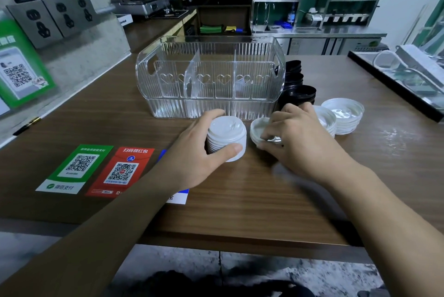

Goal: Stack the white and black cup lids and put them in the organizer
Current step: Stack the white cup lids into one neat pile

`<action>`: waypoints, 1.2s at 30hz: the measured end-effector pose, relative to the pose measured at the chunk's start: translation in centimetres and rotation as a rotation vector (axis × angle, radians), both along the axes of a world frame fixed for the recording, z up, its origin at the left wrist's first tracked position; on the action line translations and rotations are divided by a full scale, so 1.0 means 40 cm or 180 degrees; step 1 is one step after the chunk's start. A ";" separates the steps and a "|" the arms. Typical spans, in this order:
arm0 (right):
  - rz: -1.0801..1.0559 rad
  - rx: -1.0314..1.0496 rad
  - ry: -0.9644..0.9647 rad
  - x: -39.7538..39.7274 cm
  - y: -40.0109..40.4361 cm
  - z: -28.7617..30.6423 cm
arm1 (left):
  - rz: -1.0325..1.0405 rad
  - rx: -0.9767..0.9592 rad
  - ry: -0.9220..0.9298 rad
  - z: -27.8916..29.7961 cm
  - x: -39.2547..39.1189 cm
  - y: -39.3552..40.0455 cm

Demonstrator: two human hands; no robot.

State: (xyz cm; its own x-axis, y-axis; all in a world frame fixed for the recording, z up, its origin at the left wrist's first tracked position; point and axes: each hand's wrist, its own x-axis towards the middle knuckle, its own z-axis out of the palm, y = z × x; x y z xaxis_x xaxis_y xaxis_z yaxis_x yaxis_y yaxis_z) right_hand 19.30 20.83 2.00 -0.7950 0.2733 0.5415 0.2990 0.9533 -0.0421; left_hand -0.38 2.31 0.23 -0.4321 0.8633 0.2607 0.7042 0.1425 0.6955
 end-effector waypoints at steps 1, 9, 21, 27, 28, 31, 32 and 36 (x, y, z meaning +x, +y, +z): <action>-0.0009 -0.0074 0.0012 -0.001 -0.001 -0.001 | -0.0003 0.0009 -0.0007 -0.002 -0.001 0.001; -0.0040 -0.0437 0.0048 -0.009 -0.009 -0.013 | 0.0060 0.0072 0.0021 0.004 0.008 0.003; 0.0030 -0.0450 0.0310 -0.015 -0.012 -0.013 | 0.0149 0.0188 0.0196 0.007 0.003 -0.002; 0.0079 -0.0532 0.0776 -0.009 -0.029 0.018 | 0.0147 0.0261 0.0148 0.004 0.007 -0.001; 0.0075 -0.0630 0.0887 -0.006 -0.034 0.026 | 0.0184 0.0303 0.0151 0.005 0.009 -0.001; 0.0170 -0.1211 0.1200 0.004 -0.053 0.055 | 0.0191 0.0615 0.0135 0.017 0.019 -0.006; 0.0215 -0.1422 0.1312 0.006 -0.062 0.063 | 0.0149 0.0736 0.0182 0.022 0.023 -0.010; 0.0501 -0.2325 0.1581 -0.004 -0.083 0.085 | 0.0013 0.1030 0.0483 0.026 0.031 -0.016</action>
State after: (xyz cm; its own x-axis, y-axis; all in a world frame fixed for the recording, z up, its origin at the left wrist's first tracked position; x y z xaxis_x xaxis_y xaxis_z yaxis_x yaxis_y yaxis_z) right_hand 19.14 17.51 5.39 -0.5729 0.5920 0.5668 -0.0473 0.6665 -0.7440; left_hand 0.86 1.67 1.26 -0.3707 0.7239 0.5819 0.8028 -0.0653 0.5927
